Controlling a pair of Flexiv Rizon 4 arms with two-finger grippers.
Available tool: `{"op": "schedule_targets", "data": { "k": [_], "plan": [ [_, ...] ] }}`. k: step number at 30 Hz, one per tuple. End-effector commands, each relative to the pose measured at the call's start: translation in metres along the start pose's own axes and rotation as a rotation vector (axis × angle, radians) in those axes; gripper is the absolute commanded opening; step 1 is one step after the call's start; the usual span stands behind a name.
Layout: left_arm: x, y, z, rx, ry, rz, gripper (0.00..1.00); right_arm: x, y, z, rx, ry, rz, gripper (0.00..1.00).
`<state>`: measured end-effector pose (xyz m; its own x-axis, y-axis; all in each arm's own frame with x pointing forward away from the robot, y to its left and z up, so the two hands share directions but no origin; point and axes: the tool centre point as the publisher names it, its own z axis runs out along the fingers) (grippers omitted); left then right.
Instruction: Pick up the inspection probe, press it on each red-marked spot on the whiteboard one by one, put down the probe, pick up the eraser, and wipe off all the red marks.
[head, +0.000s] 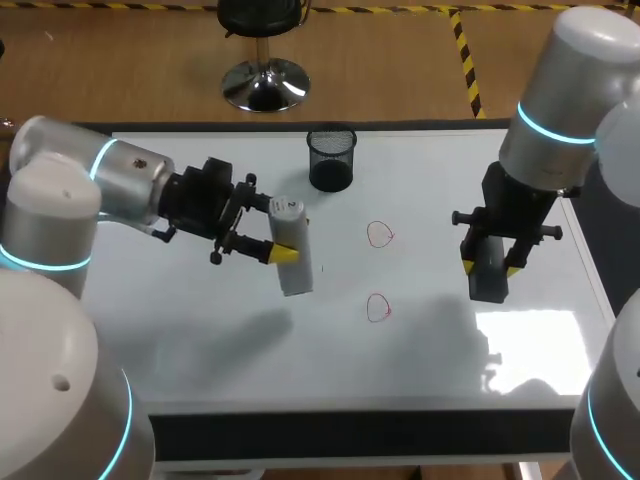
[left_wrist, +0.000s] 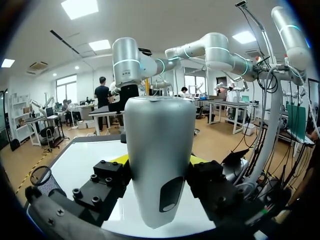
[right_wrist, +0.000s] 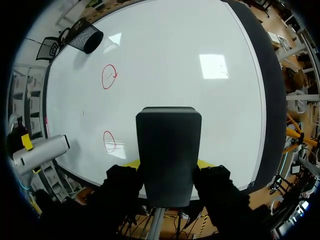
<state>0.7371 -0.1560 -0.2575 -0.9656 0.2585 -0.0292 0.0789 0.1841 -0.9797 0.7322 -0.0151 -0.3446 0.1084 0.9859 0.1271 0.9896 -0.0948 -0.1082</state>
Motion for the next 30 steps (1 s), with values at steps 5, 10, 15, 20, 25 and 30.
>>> {"op": "schedule_targets", "data": {
  "k": [5,10,15,20,25,30],
  "plan": [
    [-0.006,-0.005,0.027,0.006,0.031,0.012,0.0,-0.001,0.0,-0.001,0.0,0.003,-0.002,0.0],
    [-0.009,-0.004,0.04,0.013,0.06,0.015,0.0,-0.001,0.0,-0.001,0.0,0.003,-0.002,0.0],
    [-0.014,-0.001,0.053,0.013,0.069,0.015,0.0,-0.001,0.0,-0.001,0.0,0.003,-0.002,0.0],
    [-0.02,0.001,0.068,0.027,0.103,0.013,0.0,-0.001,0.0,-0.001,0.0,0.003,-0.002,0.0],
    [-0.027,0.003,0.083,0.035,0.135,0.016,0.0,-0.001,0.0,-0.001,0.0,0.003,-0.002,0.0],
    [-0.031,0.007,0.095,0.044,0.16,0.013,0.0,-0.001,0.0,-0.001,0.0,0.003,-0.002,0.0]
  ]
}}
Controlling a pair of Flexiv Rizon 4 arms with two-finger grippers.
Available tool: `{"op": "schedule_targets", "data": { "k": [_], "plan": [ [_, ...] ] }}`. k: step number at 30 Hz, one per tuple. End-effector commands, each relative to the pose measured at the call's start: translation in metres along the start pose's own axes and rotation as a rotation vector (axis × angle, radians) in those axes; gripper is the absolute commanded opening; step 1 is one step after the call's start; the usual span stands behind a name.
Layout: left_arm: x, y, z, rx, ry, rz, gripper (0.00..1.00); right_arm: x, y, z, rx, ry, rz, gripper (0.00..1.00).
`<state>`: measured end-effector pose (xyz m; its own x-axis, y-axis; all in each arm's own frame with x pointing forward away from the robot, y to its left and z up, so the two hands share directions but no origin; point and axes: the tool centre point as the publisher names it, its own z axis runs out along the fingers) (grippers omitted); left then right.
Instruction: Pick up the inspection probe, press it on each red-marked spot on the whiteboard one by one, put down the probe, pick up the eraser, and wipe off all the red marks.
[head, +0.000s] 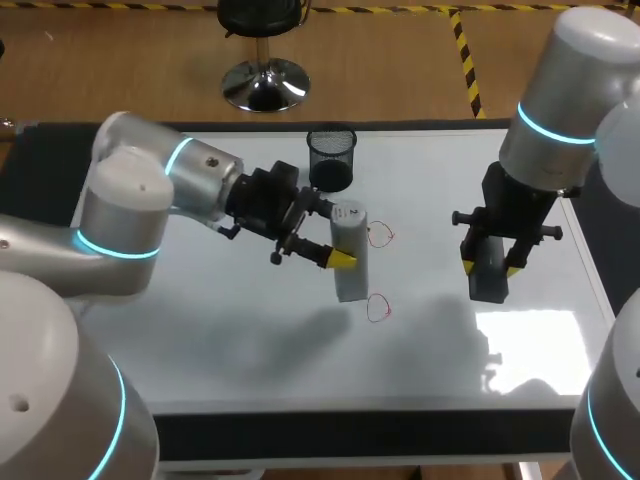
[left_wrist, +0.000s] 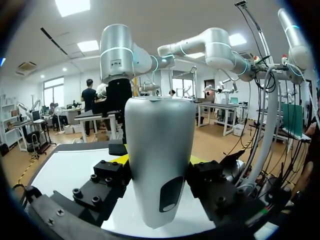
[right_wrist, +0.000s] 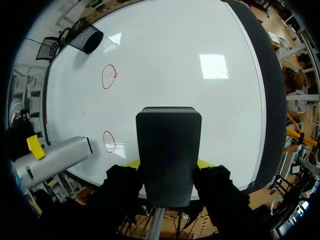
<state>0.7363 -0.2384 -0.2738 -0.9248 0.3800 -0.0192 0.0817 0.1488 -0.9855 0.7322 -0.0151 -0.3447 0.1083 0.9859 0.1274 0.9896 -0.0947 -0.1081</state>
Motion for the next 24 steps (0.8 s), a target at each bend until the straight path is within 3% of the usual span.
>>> {"op": "schedule_targets", "data": {
  "k": [1,14,24],
  "plan": [
    [-0.014,0.008,0.014,0.011,0.033,0.0,0.0,-0.001,0.0,-0.001,0.0,0.002,-0.002,0.0],
    [-0.022,0.014,0.031,0.039,0.064,0.0,0.0,-0.001,0.0,-0.001,0.0,0.002,-0.002,0.0],
    [-0.017,0.024,0.036,0.06,0.068,-0.028,0.0,-0.001,0.0,-0.001,0.0,0.002,-0.002,0.0]
  ]
}}
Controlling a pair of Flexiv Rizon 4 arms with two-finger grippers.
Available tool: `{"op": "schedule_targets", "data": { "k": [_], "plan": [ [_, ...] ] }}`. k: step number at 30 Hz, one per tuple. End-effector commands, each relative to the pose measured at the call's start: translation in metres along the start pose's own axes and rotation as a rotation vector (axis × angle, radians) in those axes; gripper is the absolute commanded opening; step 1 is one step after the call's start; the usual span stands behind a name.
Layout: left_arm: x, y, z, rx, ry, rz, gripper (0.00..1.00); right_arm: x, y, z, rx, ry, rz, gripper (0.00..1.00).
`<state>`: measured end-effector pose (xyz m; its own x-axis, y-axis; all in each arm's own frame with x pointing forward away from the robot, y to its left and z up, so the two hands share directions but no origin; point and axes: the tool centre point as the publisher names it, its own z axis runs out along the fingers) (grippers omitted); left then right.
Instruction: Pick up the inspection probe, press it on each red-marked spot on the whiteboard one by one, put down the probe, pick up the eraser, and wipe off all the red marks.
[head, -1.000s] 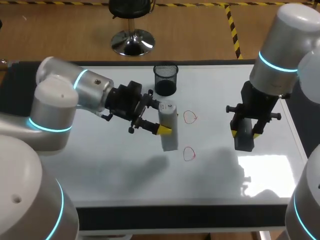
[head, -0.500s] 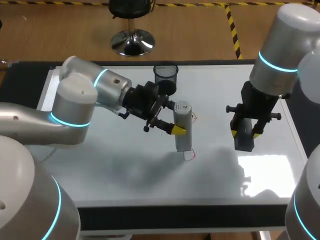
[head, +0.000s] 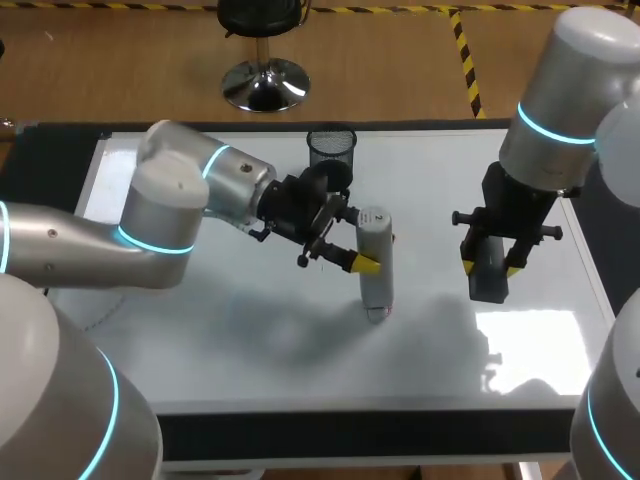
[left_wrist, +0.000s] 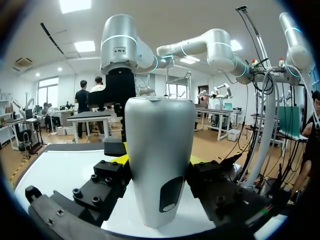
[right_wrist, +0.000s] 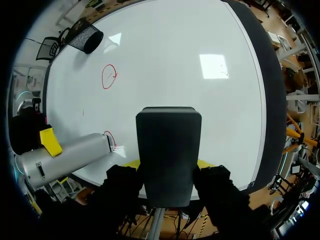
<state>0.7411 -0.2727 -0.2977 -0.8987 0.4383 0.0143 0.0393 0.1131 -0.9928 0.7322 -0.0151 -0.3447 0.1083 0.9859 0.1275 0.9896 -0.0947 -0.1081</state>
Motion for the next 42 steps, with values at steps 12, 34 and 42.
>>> {"op": "schedule_targets", "data": {
  "k": [12,34,42],
  "plan": [
    [0.006,0.013,0.0,0.007,0.0,-0.031,0.0,-0.001,0.0,-0.001,0.0,0.002,-0.002,0.0],
    [-0.001,0.031,0.012,-0.014,0.019,-0.065,0.0,-0.001,0.0,-0.001,0.0,0.002,-0.002,0.0],
    [-0.001,0.034,0.015,-0.014,0.021,-0.071,0.0,-0.001,0.0,-0.001,0.0,0.002,-0.002,0.0]
  ]
}}
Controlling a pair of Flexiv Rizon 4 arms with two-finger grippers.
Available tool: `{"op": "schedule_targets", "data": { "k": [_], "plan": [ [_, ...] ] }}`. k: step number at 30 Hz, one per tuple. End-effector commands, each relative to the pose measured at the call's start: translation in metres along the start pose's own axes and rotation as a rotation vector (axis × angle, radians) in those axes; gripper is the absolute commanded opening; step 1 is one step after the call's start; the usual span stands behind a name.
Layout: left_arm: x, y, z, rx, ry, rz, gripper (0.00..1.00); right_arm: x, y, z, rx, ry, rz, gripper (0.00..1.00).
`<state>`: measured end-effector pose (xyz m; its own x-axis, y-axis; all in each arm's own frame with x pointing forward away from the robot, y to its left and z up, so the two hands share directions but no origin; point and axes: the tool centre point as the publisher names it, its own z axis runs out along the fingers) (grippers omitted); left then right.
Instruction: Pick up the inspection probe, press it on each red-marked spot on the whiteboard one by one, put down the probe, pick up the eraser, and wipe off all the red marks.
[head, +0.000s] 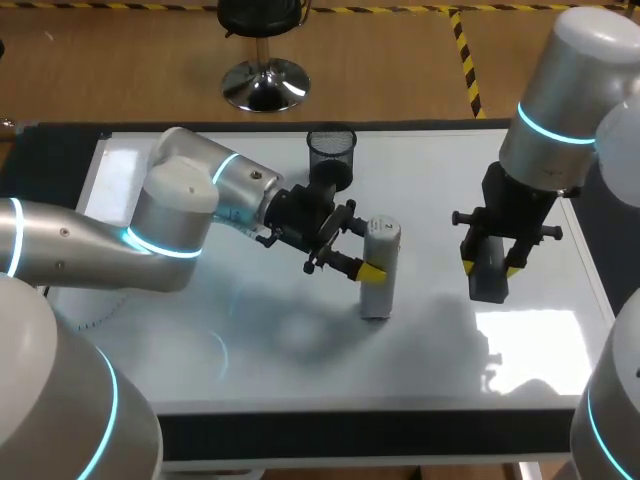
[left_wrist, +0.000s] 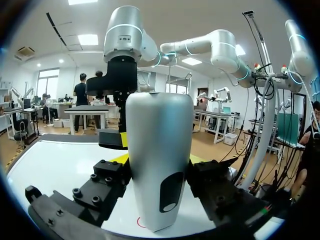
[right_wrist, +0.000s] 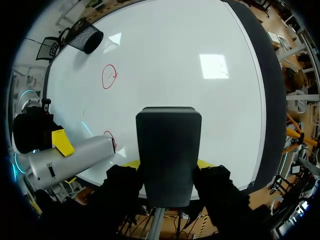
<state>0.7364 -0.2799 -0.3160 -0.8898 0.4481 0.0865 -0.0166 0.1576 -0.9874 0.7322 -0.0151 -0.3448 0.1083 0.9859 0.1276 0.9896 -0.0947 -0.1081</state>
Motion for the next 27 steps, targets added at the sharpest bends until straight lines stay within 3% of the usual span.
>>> {"op": "schedule_targets", "data": {
  "k": [1,27],
  "plan": [
    [-0.0037,0.0168,0.0045,0.001,-0.001,-0.002,0.0,-0.001,-0.0003,-0.0007,0.0,0.002,-0.002,0.0],
    [-0.0046,0.0186,0.0055,-0.003,0.0,-0.003,0.0,-0.001,-0.0003,-0.0007,0.0,0.002,-0.002,0.0]
  ]
}}
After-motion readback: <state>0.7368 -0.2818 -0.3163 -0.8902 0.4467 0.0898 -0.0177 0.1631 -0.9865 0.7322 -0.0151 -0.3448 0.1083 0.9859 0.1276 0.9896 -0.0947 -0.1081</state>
